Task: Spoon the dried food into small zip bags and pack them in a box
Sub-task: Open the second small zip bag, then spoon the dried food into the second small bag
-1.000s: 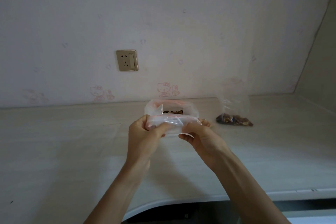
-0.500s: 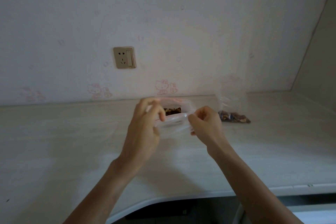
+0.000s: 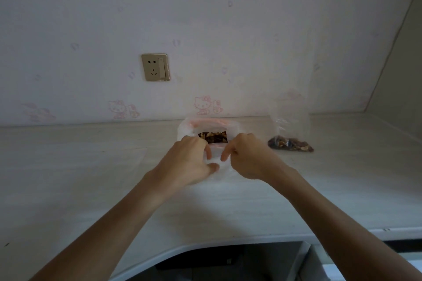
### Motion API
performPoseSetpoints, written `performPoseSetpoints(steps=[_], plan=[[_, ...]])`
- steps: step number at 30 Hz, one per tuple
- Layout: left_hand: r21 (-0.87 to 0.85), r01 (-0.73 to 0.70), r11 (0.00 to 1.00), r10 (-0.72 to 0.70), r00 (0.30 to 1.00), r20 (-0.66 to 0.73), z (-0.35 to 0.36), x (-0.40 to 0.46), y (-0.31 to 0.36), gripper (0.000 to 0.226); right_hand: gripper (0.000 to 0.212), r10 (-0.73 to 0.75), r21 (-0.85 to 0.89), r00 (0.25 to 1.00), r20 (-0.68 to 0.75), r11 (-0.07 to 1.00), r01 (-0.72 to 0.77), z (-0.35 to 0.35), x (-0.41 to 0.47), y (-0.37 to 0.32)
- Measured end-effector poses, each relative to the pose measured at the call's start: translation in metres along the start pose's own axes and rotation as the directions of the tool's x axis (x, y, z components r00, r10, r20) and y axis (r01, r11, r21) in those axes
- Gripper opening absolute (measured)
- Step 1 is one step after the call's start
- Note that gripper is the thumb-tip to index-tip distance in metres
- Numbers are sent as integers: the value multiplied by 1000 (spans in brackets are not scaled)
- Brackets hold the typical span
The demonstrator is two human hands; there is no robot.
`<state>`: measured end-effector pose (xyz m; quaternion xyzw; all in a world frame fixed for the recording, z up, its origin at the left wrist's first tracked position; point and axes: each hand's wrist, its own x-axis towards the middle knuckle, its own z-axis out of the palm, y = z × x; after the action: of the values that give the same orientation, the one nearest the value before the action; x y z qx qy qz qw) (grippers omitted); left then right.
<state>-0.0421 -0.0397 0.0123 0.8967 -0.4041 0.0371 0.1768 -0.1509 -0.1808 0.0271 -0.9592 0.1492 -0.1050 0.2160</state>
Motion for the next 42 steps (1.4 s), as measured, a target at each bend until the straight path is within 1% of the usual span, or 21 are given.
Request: performPoseSetpoints(steps=[3, 5, 7, 10, 12, 14, 16, 19, 20, 22, 25, 27, 28, 30, 32, 34, 36, 37, 39, 40, 42], plan=[[119, 23, 993, -47, 977, 206, -5, 6, 0, 63, 21, 9, -175, 994, 107, 985, 10, 4, 4, -2], [223, -6, 975, -62, 952, 299, -10, 9, 1, 72, 26, -17, -267, 988, 151, 962, 58, 6, 5, -1], [269, -23, 963, -85, 920, 383, -16, 13, 1, 71, 32, -8, -286, 964, 265, 954, 87, 8, 10, 3], [217, 18, 976, -125, 861, 493, -15, 21, -4, 68, 34, 31, -233, 908, 418, 970, 74, 10, 21, 10], [155, 71, 985, -143, 843, 518, -9, 23, -9, 68, 35, 23, -237, 896, 443, 967, 92, 13, 26, 15], [85, 121, 989, -148, 838, 526, 0, 22, -15, 69, 30, -22, -248, 906, 423, 959, 139, 15, 27, 24], [25, 122, 992, -118, 858, 500, 10, 18, -25, 74, 17, -65, -196, 940, 335, 971, 137, 21, 22, 36], [-129, 98, 987, -43, 926, 376, 24, 10, -42, 76, 13, -97, -114, 981, 171, 987, 117, 35, 16, 52], [-190, 95, 977, -25, 940, 339, 27, 8, -46, 73, 13, -94, -43, 987, 130, 994, 100, 39, 15, 57], [-303, 92, 948, 5, 952, 305, 30, 4, -50, 66, 14, -72, 200, 992, 107, 979, 50, 43, 12, 62], [-497, 120, 859, 23, 962, 271, 24, -1, -54, 65, 11, -56, 573, 996, 76, 820, 2, 42, 8, 63], [-617, 156, 771, -43, 980, 193, 21, -3, -58, 65, 3, 30, 728, 1000, 2, 686, -22, 40, 9, 63], [-659, 171, 732, -94, 984, 151, 21, -4, -59, 63, 3, 92, 774, 995, -30, 633, -35, 38, 9, 64], [-736, 188, 650, -186, 979, 85, 24, -6, -60, 60, 11, 195, 807, 978, -79, 588, -52, 34, 12, 68], [-796, 188, 576, -253, 966, 46, 27, -6, -59, 53, 15, 288, 800, 950, -121, 595, -78, 30, 16, 72], [-824, 174, 538, -318, 948, -7, 29, -2, -59, 39, 20, 385, 746, 903, -191, 655, -121, 26, 23, 76], [-825, 153, 544, -401, 911, -95, 31, 7, -63, 28, 32, 439, 604, 863, -252, 768, -214, 20, 30, 80], [-812, 144, 565, -445, 882, -153, 33, 12, -66, 28, 39, 452, 528, 858, -244, 804, -273, 18, 34, 82], [-781, 146, 607, -528, 808, -260, 38, 22, -70, 34, 44, 473, 484, 870, -135, 798, -359, 17, 40, 84], [-777, 164, 607, -561, 782, -273, 40, 28, -71, 41, 43, 475, 522, 877, -67, 766, -375, 19, 43, 84], [-780, 232, 581, -589, 781, -207, 43, 38, -71, 61, 38, 474, 673, 880, 24, 643, -365, 22, 47, 83]])
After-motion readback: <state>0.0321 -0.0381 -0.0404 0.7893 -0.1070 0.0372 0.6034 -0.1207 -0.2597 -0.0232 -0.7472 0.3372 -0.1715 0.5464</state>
